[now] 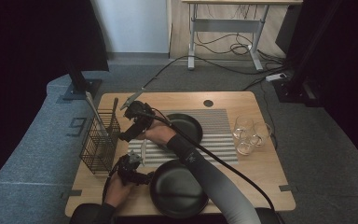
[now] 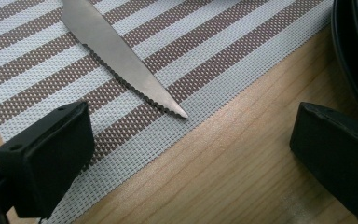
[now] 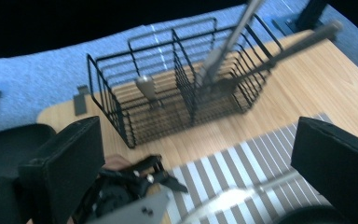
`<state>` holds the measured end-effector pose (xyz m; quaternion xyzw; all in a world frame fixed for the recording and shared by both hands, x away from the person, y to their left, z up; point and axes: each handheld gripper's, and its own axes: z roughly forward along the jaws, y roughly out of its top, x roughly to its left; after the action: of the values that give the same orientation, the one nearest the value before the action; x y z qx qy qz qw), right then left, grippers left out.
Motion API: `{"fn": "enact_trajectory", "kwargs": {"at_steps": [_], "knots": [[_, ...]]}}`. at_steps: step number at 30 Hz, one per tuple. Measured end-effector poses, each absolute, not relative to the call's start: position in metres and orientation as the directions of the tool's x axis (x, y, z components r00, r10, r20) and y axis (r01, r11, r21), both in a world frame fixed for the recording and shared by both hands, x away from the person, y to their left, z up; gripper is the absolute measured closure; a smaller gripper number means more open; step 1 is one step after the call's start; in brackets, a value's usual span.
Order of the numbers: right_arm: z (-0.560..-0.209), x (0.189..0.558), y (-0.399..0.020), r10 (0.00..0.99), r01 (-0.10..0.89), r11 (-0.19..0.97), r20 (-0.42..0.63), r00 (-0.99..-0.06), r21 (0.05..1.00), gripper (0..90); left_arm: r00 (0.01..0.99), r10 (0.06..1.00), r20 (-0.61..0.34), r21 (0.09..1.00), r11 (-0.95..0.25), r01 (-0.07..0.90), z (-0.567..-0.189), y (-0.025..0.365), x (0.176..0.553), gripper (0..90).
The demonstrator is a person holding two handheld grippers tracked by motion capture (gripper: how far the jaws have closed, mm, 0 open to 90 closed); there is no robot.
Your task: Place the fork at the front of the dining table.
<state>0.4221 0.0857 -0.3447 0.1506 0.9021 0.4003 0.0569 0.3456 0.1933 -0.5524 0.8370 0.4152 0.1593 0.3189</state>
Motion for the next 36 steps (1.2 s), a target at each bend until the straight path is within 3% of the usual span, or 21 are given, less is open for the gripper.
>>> {"fn": "enact_trajectory", "kwargs": {"at_steps": [20, 33, 36], "knots": [[-0.371, 0.428, 0.132, 0.266, 0.222, 0.644, 0.057, -0.962, 0.732, 17.7, 0.604, 0.797, 0.002, 0.666, -0.451, 0.593, -0.552, 0.193, 0.346, 0.0], [-0.392, 0.433, 0.145, 0.252, 0.214, 0.648, 0.059, -0.966, 0.731, 49.6, 0.605, 0.796, 0.001, 0.666, -0.452, 0.594, -0.552, 0.193, 0.346, 0.0], [-0.392, 0.433, 0.145, 0.250, 0.211, 0.644, 0.058, -0.966, 0.736, 52.7, 0.605, 0.796, 0.000, 0.666, -0.451, 0.594, -0.552, 0.193, 0.346, 0.0]]}}
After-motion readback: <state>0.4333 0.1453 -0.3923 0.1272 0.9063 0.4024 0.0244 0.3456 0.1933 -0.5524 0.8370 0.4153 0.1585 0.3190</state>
